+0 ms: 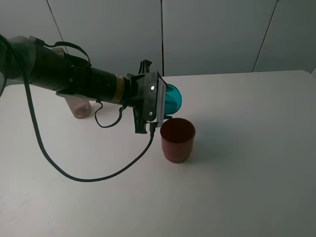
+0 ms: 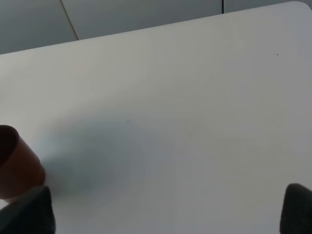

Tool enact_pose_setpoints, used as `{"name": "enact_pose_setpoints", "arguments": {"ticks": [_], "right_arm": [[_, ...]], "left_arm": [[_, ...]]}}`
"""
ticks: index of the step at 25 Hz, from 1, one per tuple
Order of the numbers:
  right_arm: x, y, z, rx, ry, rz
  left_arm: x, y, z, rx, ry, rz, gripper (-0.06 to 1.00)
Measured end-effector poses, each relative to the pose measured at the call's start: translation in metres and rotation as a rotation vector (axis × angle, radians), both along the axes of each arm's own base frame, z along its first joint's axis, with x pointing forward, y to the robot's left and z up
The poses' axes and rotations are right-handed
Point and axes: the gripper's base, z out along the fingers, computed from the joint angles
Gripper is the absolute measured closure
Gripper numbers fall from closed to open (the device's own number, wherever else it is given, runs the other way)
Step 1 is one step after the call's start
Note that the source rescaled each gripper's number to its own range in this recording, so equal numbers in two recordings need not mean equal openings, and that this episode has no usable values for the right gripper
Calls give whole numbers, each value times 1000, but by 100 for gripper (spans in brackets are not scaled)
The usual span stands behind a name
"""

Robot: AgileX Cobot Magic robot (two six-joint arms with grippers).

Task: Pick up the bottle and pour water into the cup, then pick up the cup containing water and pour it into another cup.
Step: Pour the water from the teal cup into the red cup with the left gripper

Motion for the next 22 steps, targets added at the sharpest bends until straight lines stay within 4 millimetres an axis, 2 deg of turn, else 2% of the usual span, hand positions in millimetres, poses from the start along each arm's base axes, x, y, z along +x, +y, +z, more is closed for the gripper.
{"name": "enact_pose_setpoints", "arguments": {"ticks": [16, 22], "right_arm": [[0, 0, 0, 0, 0, 0], [0, 0, 0, 0, 0, 0]], "left_arm": [[-2, -1, -2, 77, -94, -78, 85], [-3, 0, 13, 78, -161, -105, 85]]}}
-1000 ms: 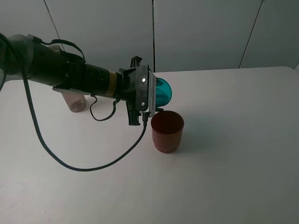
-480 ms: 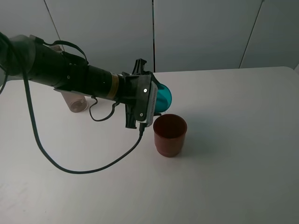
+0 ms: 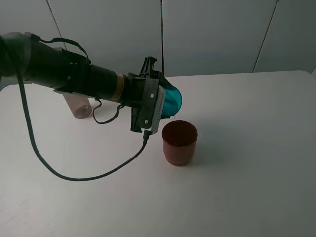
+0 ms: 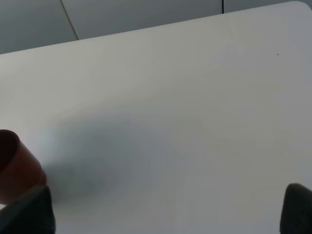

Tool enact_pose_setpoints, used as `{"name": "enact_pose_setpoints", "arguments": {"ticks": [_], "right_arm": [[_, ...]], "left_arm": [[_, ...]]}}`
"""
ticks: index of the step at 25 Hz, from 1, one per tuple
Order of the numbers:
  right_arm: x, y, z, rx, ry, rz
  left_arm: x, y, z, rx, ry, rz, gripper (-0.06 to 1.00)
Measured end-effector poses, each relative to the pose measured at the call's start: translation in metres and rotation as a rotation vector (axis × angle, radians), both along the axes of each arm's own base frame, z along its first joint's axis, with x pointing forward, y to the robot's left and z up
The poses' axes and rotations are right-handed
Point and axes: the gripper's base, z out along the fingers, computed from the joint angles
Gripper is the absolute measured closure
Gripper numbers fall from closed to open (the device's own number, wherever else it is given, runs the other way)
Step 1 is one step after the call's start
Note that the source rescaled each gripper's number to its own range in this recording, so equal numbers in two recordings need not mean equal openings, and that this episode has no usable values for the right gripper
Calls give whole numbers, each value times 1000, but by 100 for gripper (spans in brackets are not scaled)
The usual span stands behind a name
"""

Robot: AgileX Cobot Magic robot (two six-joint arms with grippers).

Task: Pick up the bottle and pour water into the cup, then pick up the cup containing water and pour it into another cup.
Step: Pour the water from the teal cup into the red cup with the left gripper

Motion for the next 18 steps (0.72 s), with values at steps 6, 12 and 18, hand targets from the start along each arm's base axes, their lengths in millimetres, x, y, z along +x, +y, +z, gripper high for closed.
{"name": "enact_pose_setpoints", "arguments": {"ticks": [6, 12, 18], "right_arm": [[0, 0, 0, 0, 0, 0], [0, 0, 0, 0, 0, 0], [0, 0, 0, 0, 0, 0]], "left_arm": [[-2, 0, 7, 15, -35, -30, 85], [-3, 1, 11, 26, -57, -51, 85], [-4, 2, 19, 30, -101, -71, 85]]}}
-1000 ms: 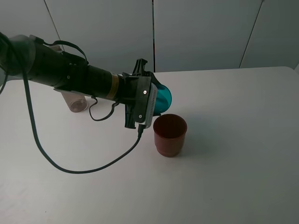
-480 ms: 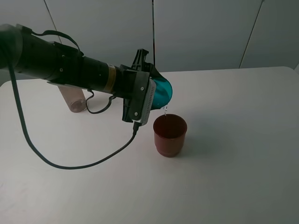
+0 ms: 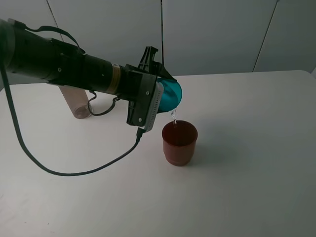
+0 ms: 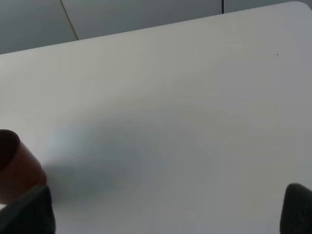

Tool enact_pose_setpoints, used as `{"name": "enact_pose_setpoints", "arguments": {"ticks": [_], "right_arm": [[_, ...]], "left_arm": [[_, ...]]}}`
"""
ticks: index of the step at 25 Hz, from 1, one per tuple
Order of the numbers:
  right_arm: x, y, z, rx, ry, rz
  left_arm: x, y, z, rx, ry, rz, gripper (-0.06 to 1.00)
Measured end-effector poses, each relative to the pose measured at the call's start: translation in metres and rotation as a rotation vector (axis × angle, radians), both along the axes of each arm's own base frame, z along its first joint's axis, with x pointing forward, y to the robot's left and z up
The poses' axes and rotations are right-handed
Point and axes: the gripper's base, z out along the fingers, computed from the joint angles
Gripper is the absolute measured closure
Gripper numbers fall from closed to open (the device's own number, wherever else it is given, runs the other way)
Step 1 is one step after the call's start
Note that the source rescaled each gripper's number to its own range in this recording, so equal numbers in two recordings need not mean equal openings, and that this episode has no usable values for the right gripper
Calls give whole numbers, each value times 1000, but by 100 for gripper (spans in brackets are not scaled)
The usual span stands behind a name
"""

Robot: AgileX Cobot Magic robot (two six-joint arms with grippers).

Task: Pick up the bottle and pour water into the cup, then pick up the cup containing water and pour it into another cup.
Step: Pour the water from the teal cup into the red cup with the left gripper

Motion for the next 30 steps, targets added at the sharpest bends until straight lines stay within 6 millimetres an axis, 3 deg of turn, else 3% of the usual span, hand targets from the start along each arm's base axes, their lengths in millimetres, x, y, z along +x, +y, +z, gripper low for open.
{"name": "enact_pose_setpoints", "arguments": {"ticks": [30], "right_arm": [[0, 0, 0, 0, 0, 0]], "left_arm": [[-2, -3, 3, 49, -136, -97, 85]]}}
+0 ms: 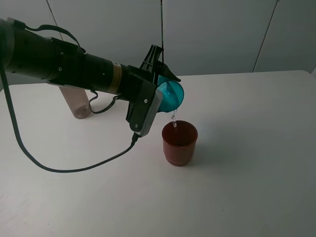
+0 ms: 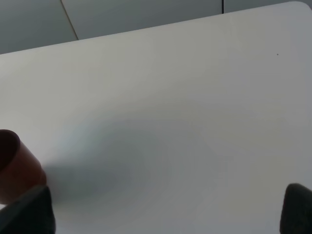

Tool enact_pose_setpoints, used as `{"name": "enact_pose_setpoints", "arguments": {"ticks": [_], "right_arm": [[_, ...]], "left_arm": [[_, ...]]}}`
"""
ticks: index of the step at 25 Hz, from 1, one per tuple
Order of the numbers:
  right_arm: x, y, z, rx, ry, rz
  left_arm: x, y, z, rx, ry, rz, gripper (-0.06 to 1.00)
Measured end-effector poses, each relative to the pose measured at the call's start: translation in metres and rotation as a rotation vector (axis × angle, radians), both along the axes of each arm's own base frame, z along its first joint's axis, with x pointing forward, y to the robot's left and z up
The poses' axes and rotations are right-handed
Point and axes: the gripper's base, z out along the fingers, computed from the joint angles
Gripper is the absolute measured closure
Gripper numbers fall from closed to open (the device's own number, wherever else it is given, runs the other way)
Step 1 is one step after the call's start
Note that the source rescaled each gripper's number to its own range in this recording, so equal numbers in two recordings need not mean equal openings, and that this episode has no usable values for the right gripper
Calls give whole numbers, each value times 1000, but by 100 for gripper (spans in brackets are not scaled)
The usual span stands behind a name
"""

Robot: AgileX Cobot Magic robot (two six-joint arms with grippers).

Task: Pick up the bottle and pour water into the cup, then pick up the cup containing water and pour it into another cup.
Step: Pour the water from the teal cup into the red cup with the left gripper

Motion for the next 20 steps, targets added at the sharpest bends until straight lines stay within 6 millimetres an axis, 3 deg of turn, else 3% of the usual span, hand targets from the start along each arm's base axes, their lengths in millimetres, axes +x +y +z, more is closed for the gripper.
{"name": "enact_pose_setpoints", "arguments": {"ticks": [20], "right_arm": [[0, 0, 0, 0, 0, 0]], "left_arm": [[-5, -8, 1, 41, -124, -91, 85]]}}
